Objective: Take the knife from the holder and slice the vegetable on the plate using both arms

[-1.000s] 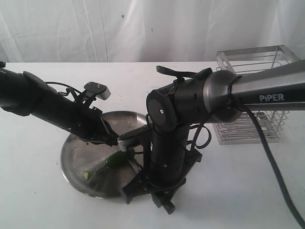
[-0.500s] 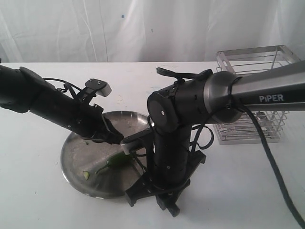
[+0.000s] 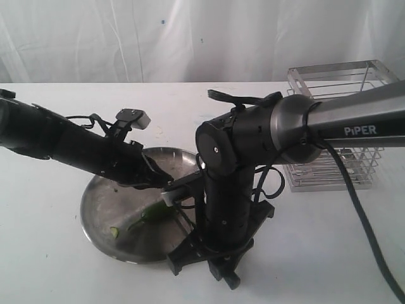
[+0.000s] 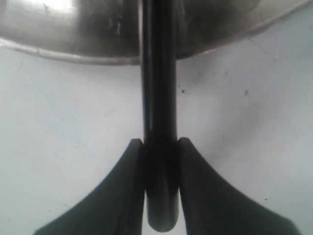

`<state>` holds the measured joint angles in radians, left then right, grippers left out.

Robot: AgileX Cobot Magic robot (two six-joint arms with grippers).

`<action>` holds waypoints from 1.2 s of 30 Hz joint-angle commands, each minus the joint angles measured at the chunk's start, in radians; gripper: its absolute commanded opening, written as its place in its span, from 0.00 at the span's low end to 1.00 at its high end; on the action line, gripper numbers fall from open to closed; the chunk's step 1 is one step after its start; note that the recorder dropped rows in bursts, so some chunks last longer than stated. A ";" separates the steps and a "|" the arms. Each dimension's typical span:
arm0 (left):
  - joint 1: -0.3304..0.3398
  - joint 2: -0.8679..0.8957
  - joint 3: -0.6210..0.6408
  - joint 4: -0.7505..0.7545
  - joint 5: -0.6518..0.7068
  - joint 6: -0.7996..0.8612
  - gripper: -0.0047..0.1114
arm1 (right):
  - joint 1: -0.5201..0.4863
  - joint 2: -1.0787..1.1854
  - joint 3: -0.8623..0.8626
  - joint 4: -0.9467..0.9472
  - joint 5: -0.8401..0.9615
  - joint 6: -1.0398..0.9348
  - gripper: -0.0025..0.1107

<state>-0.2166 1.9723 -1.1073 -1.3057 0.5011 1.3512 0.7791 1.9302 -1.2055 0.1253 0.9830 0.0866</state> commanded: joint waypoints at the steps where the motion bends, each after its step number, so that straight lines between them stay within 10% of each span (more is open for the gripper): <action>1: -0.004 0.032 0.001 -0.031 0.007 0.017 0.04 | -0.002 0.002 0.003 -0.006 0.006 -0.005 0.02; 16: -0.004 0.045 0.001 0.598 -0.040 -0.407 0.04 | -0.002 0.004 -0.019 0.036 0.173 -0.087 0.02; 36: -0.004 -0.132 -0.040 0.459 0.052 -0.410 0.04 | -0.023 0.005 -0.063 -0.015 0.205 -0.087 0.02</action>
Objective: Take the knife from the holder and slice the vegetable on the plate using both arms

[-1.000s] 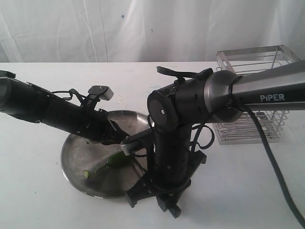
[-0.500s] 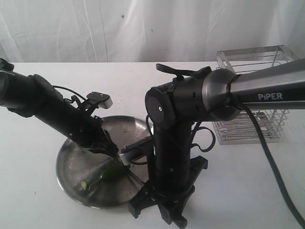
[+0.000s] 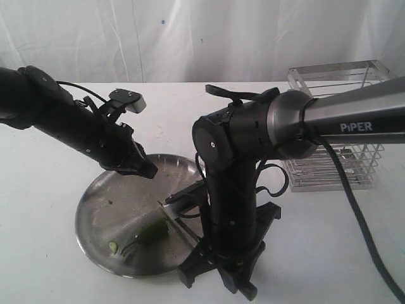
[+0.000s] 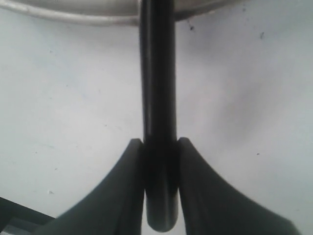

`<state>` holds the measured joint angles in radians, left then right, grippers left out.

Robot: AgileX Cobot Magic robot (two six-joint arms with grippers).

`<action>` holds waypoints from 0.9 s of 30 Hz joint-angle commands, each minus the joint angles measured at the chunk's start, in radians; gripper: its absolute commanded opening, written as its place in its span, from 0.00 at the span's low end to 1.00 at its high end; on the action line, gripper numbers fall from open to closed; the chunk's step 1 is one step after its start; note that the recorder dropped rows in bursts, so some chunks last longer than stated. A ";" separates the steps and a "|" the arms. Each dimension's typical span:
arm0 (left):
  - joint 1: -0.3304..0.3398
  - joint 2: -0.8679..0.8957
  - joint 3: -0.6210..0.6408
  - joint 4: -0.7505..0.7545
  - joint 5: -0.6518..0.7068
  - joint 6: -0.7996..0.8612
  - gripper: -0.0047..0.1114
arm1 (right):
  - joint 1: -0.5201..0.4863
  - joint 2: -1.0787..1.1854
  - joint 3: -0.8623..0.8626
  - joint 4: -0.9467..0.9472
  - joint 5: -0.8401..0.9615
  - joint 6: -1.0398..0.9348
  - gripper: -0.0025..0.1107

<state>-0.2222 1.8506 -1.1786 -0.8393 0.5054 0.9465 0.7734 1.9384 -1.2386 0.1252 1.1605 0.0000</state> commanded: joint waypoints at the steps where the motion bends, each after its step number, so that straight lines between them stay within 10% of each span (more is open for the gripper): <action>1: 0.001 -0.011 0.040 -0.008 0.048 -0.006 0.04 | -0.017 -0.006 -0.038 -0.015 0.027 0.000 0.02; 20: 0.001 -0.223 0.175 0.035 0.125 -0.043 0.04 | 0.024 -0.158 -0.038 -0.026 -0.029 0.102 0.02; 27: -0.010 -0.223 0.313 -0.088 0.123 0.383 0.06 | 0.024 -0.184 -0.027 -0.235 0.018 0.213 0.02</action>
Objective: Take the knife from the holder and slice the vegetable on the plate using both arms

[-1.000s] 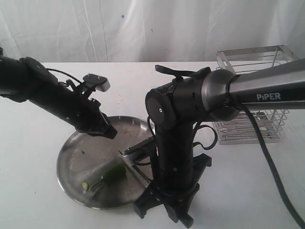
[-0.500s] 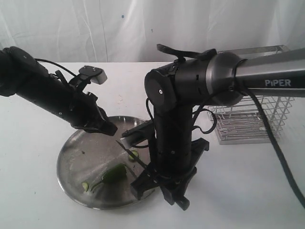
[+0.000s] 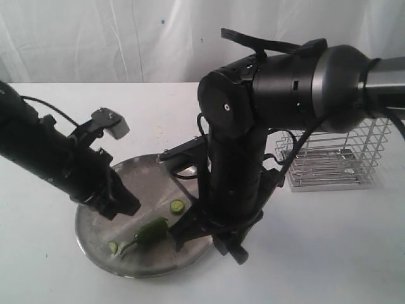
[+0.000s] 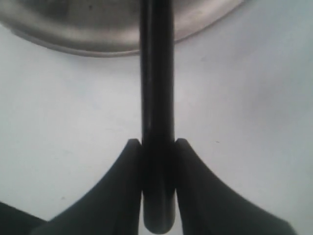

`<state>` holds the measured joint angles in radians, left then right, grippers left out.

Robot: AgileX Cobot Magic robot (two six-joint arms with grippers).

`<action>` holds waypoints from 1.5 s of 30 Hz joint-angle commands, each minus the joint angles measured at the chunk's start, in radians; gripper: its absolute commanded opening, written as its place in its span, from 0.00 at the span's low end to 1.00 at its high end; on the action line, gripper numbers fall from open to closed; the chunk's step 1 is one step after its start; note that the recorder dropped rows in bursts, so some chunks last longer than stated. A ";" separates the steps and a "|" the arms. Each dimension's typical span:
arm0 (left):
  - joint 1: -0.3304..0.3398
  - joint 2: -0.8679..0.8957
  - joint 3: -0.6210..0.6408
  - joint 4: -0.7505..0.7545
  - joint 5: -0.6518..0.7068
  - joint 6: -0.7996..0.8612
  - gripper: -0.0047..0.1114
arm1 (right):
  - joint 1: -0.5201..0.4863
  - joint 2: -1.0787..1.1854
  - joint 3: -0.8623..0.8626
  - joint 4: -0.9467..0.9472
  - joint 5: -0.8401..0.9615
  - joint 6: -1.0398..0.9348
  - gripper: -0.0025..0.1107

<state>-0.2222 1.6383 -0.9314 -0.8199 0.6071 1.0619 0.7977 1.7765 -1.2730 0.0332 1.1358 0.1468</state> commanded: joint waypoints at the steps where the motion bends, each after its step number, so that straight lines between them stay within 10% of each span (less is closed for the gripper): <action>1: -0.018 -0.010 0.083 -0.137 0.017 0.359 0.09 | -0.001 -0.024 0.008 -0.164 0.057 0.067 0.02; 8: -0.129 0.029 0.139 -0.182 -0.257 0.535 0.55 | -0.001 -0.053 0.008 -0.209 0.050 0.067 0.02; 16: -0.129 0.126 0.103 -0.185 -0.337 0.572 0.48 | -0.001 -0.053 0.008 -0.205 0.043 0.067 0.02; 20: -0.129 0.130 0.045 -0.197 -0.388 0.493 0.04 | -0.001 -0.053 0.008 -0.205 0.041 0.067 0.02; 28: -0.127 0.164 0.010 -0.050 -0.443 0.428 0.04 | -0.001 -0.053 0.008 -0.201 0.041 0.067 0.02; 45: -0.127 0.196 0.006 -0.023 -0.382 0.340 0.57 | -0.001 -0.053 0.008 -0.162 0.041 0.067 0.02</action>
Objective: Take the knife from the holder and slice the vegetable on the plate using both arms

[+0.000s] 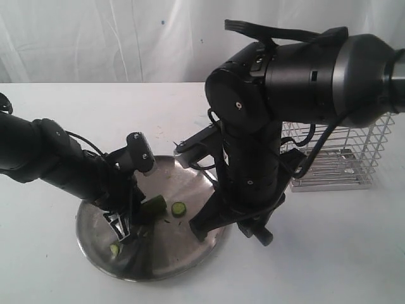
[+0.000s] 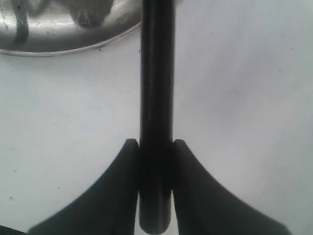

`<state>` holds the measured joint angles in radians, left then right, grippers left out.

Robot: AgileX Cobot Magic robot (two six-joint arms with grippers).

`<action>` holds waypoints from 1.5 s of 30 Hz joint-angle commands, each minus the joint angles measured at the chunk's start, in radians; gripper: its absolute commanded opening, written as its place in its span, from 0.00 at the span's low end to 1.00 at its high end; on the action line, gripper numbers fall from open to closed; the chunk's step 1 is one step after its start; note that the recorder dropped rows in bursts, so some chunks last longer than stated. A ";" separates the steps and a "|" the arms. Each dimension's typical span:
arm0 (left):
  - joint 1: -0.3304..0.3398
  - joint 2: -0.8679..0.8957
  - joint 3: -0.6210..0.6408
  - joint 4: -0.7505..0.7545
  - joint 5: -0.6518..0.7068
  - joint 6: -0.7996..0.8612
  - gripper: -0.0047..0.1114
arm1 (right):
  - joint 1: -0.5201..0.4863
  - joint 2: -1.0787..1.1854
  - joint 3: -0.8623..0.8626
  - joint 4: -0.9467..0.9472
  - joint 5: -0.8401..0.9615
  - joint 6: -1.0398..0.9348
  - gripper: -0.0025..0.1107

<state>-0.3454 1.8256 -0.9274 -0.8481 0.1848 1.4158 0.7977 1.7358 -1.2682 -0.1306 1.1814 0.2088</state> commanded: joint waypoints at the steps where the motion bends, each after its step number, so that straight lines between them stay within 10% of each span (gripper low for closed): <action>1: -0.004 0.002 -0.003 0.005 0.049 -0.024 0.58 | -0.001 -0.013 0.003 0.004 -0.005 0.004 0.02; 11: -0.004 -0.190 -0.016 0.005 0.057 -0.060 0.54 | -0.001 -0.011 0.003 0.146 -0.002 -0.060 0.02; 16: 0.026 -0.243 -0.016 -0.001 0.005 -0.061 0.05 | 0.019 0.036 0.003 0.226 -0.028 -0.065 0.02; 25: 0.125 -0.167 -0.066 -0.141 0.054 -0.485 0.04 | 0.040 0.111 0.003 0.265 -0.156 -0.003 0.02; 31: 0.139 -0.113 -0.204 -0.084 0.349 -0.502 0.04 | 0.043 0.132 0.003 0.272 -0.170 0.002 0.02; 45: 0.139 -0.017 -0.212 -0.072 0.384 -0.471 0.04 | 0.039 0.150 0.003 0.297 -0.192 0.020 0.02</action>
<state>-0.2082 1.7899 -1.1363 -0.9183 0.5464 0.9283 0.8413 1.8849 -1.2682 0.1524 0.9872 0.2234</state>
